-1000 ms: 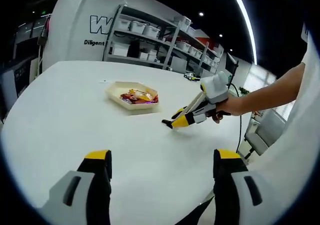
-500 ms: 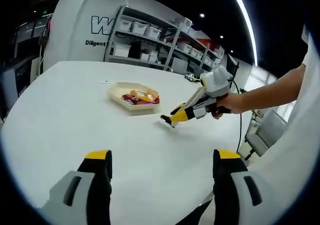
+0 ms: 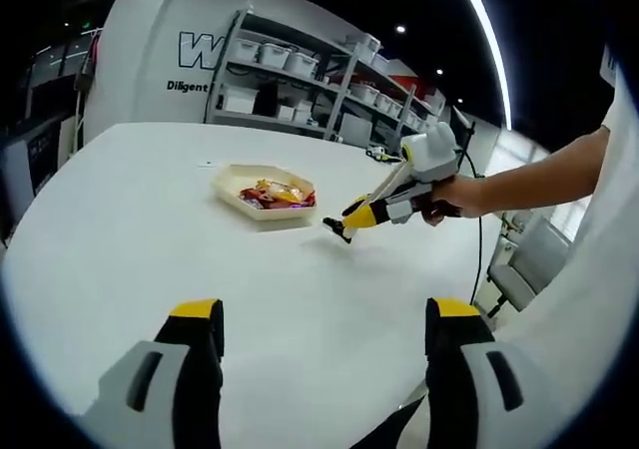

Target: Place the target food into the container with the food tongs after gripping and lifting it, then release it inside without dropping or visibly crushing the food.

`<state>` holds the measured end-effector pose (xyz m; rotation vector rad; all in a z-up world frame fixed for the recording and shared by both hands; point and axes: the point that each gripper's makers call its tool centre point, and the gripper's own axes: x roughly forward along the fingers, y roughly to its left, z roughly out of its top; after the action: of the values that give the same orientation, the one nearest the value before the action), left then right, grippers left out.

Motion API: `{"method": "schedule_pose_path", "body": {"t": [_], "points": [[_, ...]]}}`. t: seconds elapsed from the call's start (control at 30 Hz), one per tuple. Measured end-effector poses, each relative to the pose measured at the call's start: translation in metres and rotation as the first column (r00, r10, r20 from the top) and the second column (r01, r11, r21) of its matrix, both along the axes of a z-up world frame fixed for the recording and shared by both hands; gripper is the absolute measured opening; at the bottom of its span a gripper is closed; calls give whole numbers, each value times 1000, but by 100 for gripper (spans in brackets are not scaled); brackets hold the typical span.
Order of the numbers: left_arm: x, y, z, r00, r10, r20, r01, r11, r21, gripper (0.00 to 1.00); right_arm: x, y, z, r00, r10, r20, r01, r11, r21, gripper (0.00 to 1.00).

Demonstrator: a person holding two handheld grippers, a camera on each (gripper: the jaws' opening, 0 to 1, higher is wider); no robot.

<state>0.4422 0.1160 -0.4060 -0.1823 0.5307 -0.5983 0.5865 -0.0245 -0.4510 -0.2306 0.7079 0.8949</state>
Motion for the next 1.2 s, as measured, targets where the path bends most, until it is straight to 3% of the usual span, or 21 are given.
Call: {"method": "schedule_pose_path", "body": {"t": [0.4,0.8,0.93,1.2], "points": [[1,-2,-1,1000,-5,-6,5,1000,4,81,9,1,13,1000,-15,17,14,999,35,18],[4,-1,-2,1000,2,-4,-2,1000,3,81,36,11,43,996,-8,84,3,998,68,18],[7,0,0,1000,11,3,-11,1000,1,81,36,10,39,997,-10,77,5,998,65,18],[7,4,-1,1000,20,1,-20,1000,-1,81,27,-5,11,1000,-25,15,25,1000,17,20]]}}
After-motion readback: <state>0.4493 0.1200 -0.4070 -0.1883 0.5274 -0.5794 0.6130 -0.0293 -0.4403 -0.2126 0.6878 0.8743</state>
